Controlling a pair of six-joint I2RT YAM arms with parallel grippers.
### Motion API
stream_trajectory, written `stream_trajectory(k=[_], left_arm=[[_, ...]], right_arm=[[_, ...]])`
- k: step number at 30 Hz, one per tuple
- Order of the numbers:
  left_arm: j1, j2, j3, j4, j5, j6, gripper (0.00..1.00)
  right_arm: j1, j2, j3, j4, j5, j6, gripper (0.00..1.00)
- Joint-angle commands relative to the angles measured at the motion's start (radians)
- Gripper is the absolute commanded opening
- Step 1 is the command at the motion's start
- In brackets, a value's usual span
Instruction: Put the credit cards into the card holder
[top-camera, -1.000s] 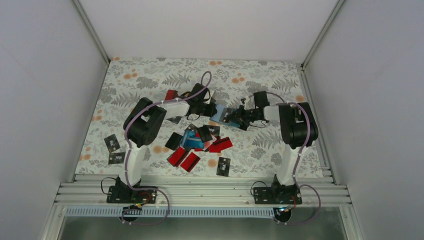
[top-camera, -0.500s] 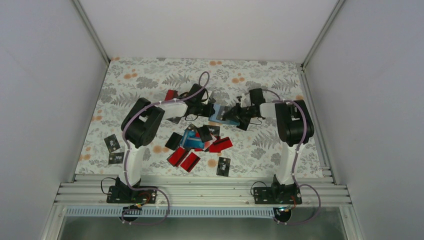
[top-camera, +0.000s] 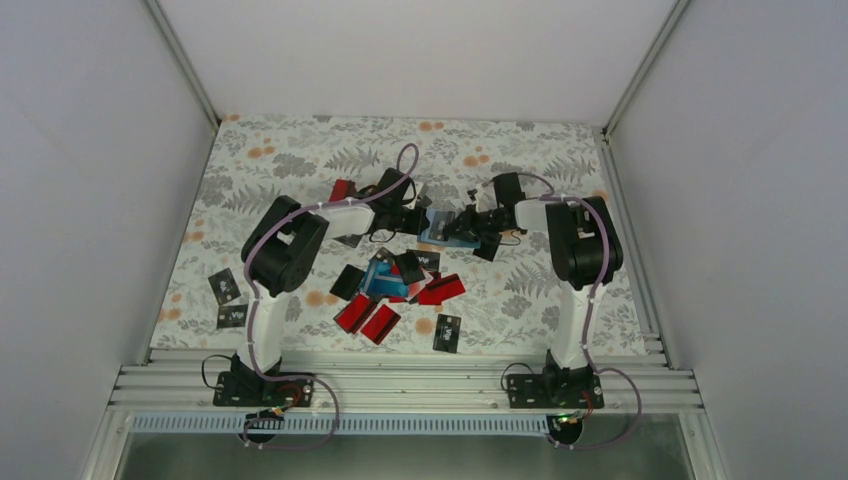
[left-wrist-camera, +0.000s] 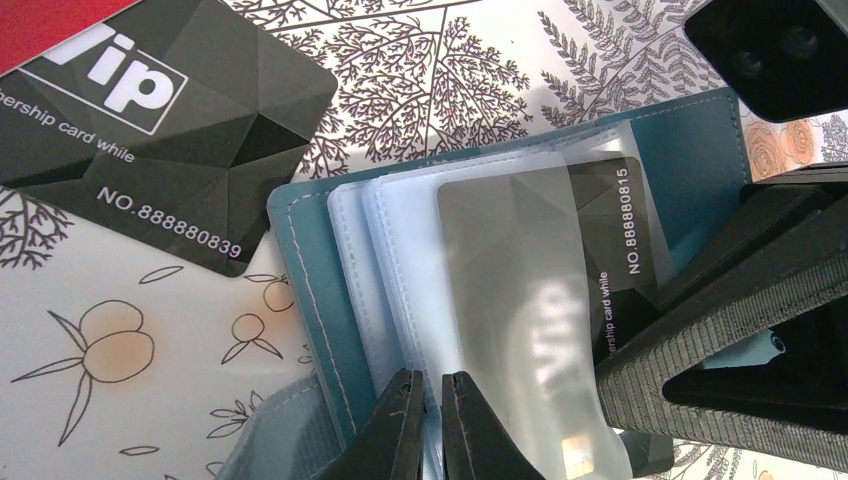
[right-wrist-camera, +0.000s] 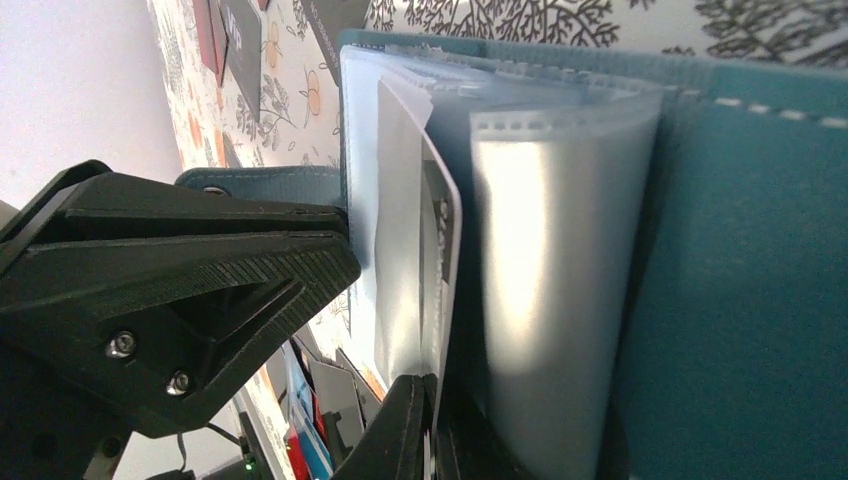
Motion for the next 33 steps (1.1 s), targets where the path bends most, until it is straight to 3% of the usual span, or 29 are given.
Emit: stream_trajectory(k=[1, 3, 12, 20, 33], left_arm=[[-0.017, 0.025, -0.028, -0.129, -0.004, 0.012, 0.07], [-0.017, 0.024, -0.025, -0.132, -0.005, 0.016, 0.07], [-0.017, 0.023, -0.015, -0.146, -0.019, 0.033, 0.07], [-0.017, 0.018, -0.006, -0.155, -0.036, 0.047, 0.07], [-0.017, 0.034, -0.001, -0.143, -0.044, 0.052, 0.06]], right_arm=[[0.025, 0.022, 0.021, -0.118, 0.058, -0.083, 0.05], [0.025, 0.039, 0.048, -0.154, 0.051, -0.115, 0.05], [0.025, 0.04, 0.104, -0.213, 0.093, -0.144, 0.28], [0.033, -0.013, 0.102, -0.255, 0.241, -0.121, 0.54], [0.078, -0.081, 0.136, -0.327, 0.451, -0.092, 0.66]])
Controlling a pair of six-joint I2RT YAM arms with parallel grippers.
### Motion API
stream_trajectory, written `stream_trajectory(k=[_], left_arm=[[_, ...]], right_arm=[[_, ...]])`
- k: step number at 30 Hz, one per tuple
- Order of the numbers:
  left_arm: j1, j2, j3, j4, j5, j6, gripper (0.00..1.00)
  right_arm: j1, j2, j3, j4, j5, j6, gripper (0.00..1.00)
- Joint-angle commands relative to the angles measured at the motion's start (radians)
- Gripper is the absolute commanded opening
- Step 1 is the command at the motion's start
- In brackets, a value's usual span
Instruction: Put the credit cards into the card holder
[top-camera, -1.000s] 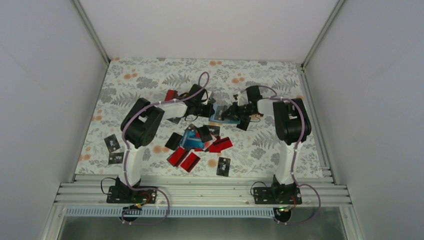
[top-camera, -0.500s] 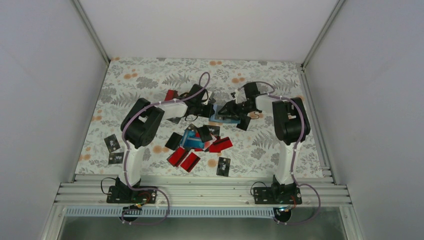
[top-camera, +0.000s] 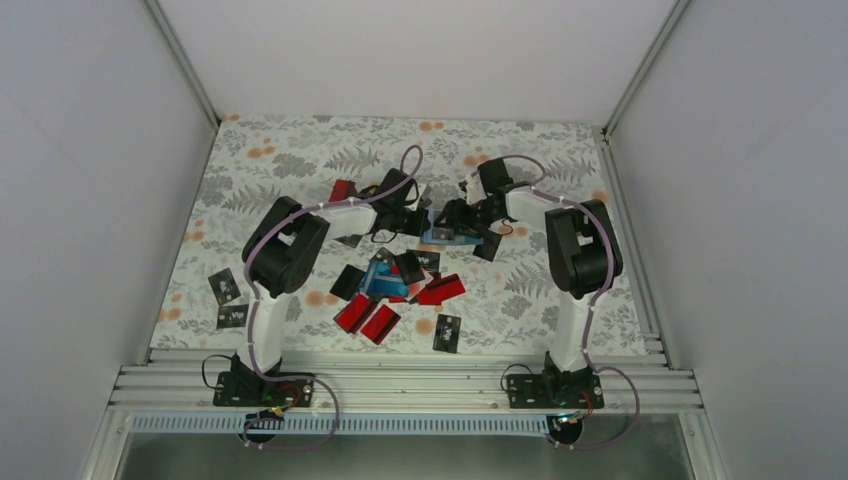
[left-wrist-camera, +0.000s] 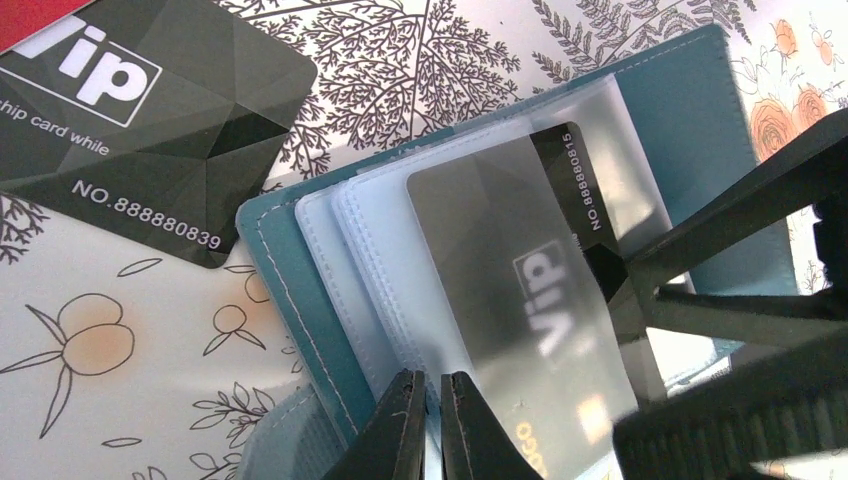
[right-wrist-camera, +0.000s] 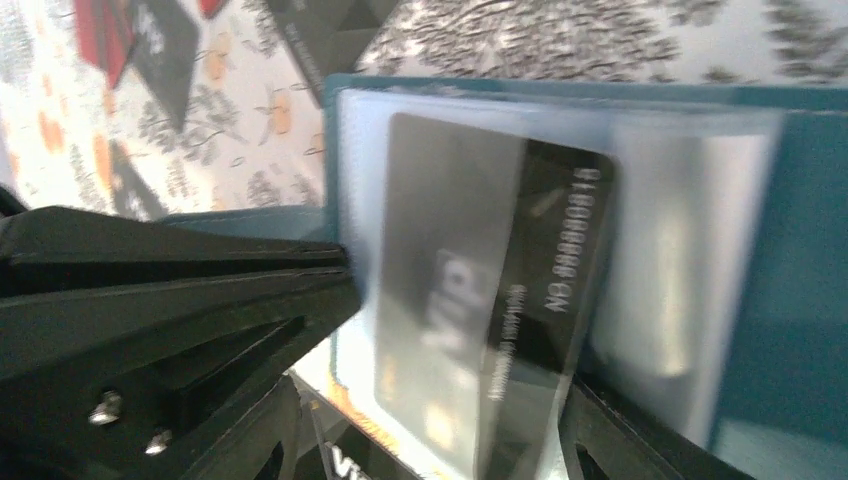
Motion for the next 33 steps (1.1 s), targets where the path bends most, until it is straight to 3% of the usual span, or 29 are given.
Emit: stream_trajectory(k=[1, 7, 11, 21, 33], left_arm=[[-0.005, 0.036, -0.017, -0.105, -0.02, 0.018, 0.06], [-0.005, 0.036, -0.015, -0.103, -0.02, 0.018, 0.06], [-0.005, 0.038, -0.015, -0.101, -0.017, 0.015, 0.06], [-0.005, 0.037, -0.014, -0.106, -0.017, 0.025, 0.03], [-0.005, 0.031, -0.011, -0.103, -0.015, 0.035, 0.02]], right_arm=[[0.004, -0.025, 0.006, -0.087, 0.192, 0.004, 0.66], [0.009, -0.03, 0.023, -0.074, 0.204, 0.003, 0.63], [0.011, 0.01, 0.047, -0.06, 0.171, -0.001, 0.53], [0.036, 0.046, 0.089, -0.054, 0.204, -0.003, 0.41], [0.124, 0.108, 0.173, -0.117, 0.279, -0.038, 0.36]])
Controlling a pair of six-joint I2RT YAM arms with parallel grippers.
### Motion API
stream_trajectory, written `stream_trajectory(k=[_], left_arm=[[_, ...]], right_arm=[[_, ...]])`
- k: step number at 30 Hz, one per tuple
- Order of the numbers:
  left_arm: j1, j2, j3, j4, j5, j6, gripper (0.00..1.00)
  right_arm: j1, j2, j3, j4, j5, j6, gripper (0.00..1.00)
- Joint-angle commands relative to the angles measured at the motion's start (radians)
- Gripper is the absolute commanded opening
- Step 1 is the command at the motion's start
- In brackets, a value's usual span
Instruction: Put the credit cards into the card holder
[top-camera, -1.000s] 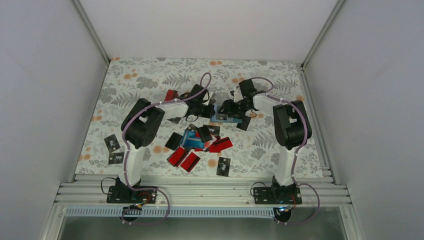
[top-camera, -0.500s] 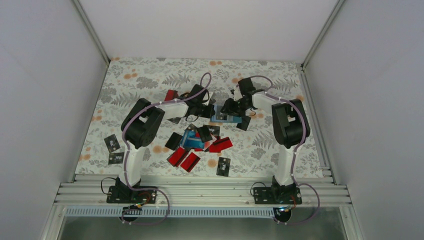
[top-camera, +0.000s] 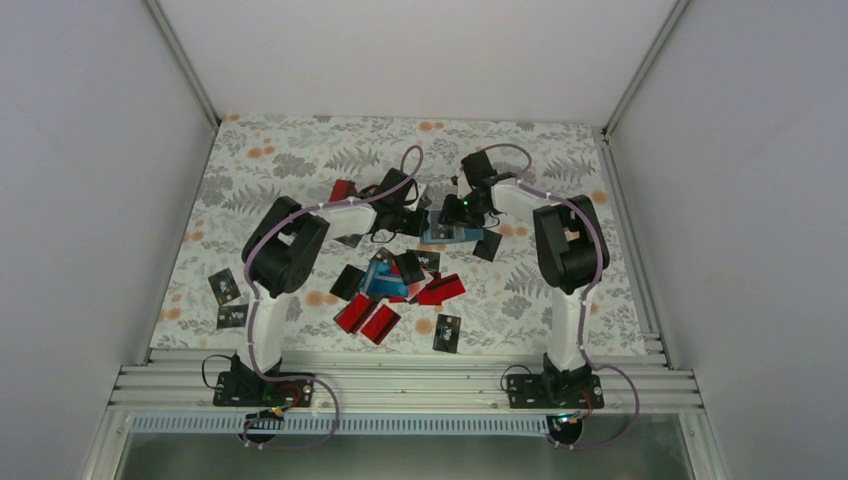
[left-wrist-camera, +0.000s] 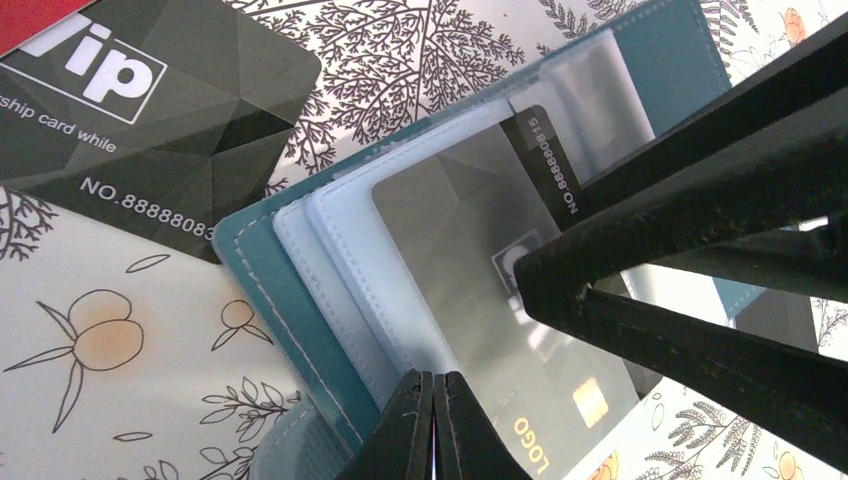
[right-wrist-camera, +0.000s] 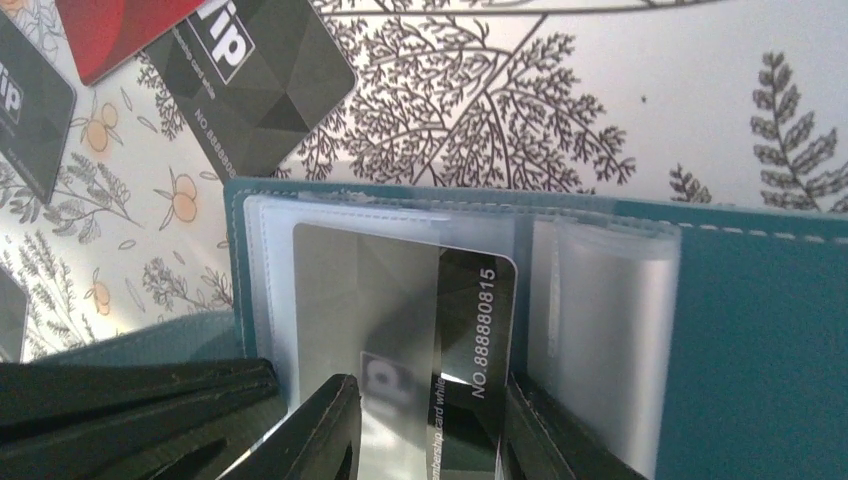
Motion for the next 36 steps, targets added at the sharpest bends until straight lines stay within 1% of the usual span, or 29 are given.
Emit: stream_trajectory(k=[1, 5, 8, 10, 12, 14, 17, 20, 25, 30, 33, 36], left_arm=[[-0.005, 0.031, -0.013, -0.093, -0.015, 0.019, 0.03], [-0.005, 0.031, -0.008, -0.09, -0.013, 0.022, 0.04], [-0.006, 0.028, -0.008, -0.088, -0.012, 0.023, 0.15], [-0.005, 0.024, -0.009, -0.086, -0.016, 0.023, 0.2], [-0.005, 0.02, -0.011, -0.085, -0.02, 0.025, 0.22], [-0.005, 0.02, -0.009, -0.085, -0.021, 0.026, 0.22], [-0.005, 0.02, -0.003, -0.092, -0.027, 0.027, 0.22], [-0.006, 0.005, -0.012, -0.09, -0.036, 0.021, 0.23], [-0.002, -0.039, -0.043, -0.085, -0.071, 0.016, 0.27], [0.007, -0.077, -0.075, -0.084, -0.095, 0.014, 0.29], [0.015, -0.092, -0.087, -0.083, -0.101, 0.014, 0.29], [0.019, -0.097, -0.089, -0.084, -0.103, 0.016, 0.29]], right_arm=[[0.056, 0.051, 0.044, -0.033, 0.009, -0.019, 0.36], [0.076, 0.051, 0.065, -0.042, 0.005, -0.02, 0.36], [0.086, 0.046, 0.066, -0.04, -0.004, -0.016, 0.36], [0.094, 0.043, 0.066, -0.04, -0.009, -0.018, 0.35], [0.099, 0.043, 0.064, -0.041, -0.014, -0.019, 0.32], [0.105, 0.044, 0.061, -0.037, -0.018, -0.021, 0.29], [0.112, 0.051, 0.066, -0.035, -0.024, -0.035, 0.29], [0.112, 0.058, 0.083, -0.051, 0.004, -0.049, 0.34], [0.113, 0.039, 0.089, -0.047, -0.015, -0.085, 0.42], [0.111, 0.021, 0.092, -0.065, 0.011, -0.113, 0.47], [0.109, 0.006, 0.091, -0.07, 0.048, -0.111, 0.47], [0.108, -0.012, 0.085, -0.066, 0.082, -0.102, 0.42]])
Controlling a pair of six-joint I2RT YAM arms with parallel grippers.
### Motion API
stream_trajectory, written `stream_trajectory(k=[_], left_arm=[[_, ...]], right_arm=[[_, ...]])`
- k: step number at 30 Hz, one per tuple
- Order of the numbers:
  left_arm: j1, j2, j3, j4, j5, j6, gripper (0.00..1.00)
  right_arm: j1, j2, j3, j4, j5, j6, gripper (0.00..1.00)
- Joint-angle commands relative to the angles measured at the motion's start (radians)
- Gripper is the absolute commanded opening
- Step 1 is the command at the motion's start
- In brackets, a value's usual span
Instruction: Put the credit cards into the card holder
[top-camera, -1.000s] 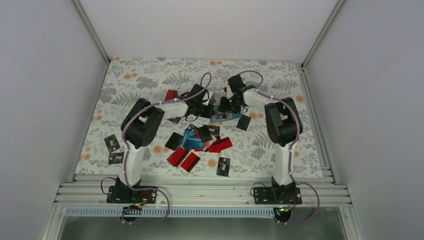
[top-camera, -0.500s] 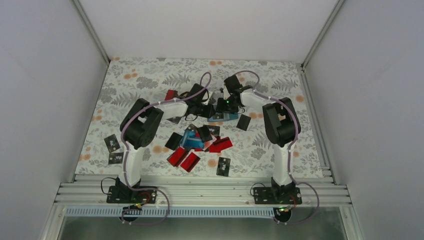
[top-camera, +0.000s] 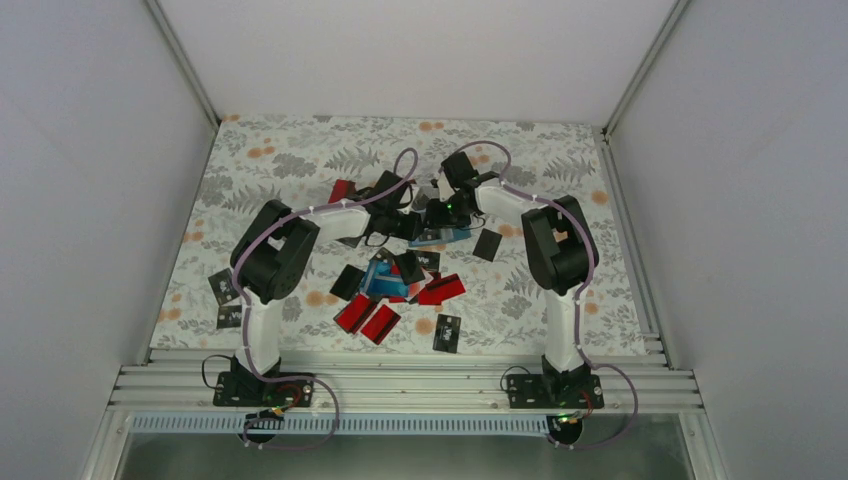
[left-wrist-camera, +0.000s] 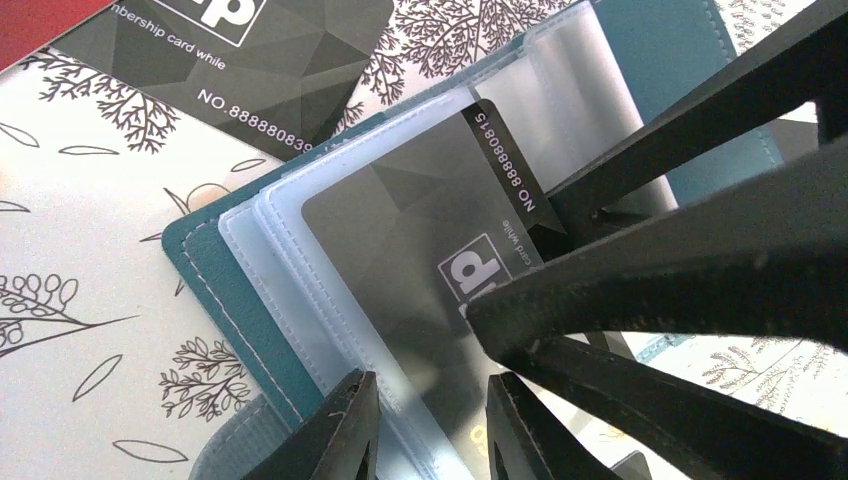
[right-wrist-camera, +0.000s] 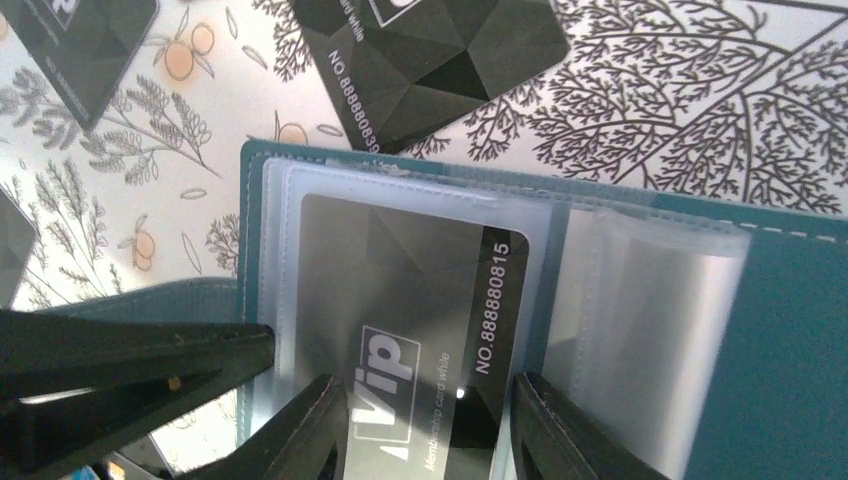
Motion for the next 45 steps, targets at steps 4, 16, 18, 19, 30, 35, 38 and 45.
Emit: stream_trajectory(k=[4, 16, 18, 19, 30, 35, 38, 45], left_arm=[[0.016, -0.023, -0.021, -0.035, -0.037, 0.006, 0.28], [0.023, -0.02, -0.016, -0.041, -0.037, 0.007, 0.21], [0.023, -0.018, -0.014, -0.045, -0.037, 0.008, 0.19], [0.023, -0.017, -0.013, -0.045, -0.036, 0.009, 0.18], [0.023, -0.022, -0.006, -0.062, -0.045, 0.007, 0.17], [0.023, -0.022, -0.005, -0.062, -0.049, 0.006, 0.17], [0.025, -0.023, 0.0, -0.064, -0.049, 0.007, 0.17], [0.025, -0.008, 0.014, -0.071, -0.047, 0.013, 0.17]], right_arm=[[0.014, -0.051, 0.015, -0.026, 0.058, -0.007, 0.27], [0.008, -0.099, -0.004, -0.004, 0.08, -0.007, 0.33], [0.007, -0.097, -0.006, 0.0, 0.095, -0.005, 0.29], [0.007, -0.094, -0.006, 0.0, 0.101, -0.005, 0.24], [0.007, -0.034, -0.015, 0.026, 0.123, -0.002, 0.04], [0.009, -0.021, -0.033, 0.04, 0.13, -0.002, 0.04], [0.014, -0.003, -0.034, 0.039, 0.149, -0.006, 0.04], [0.019, 0.019, -0.037, 0.045, 0.16, -0.01, 0.04]])
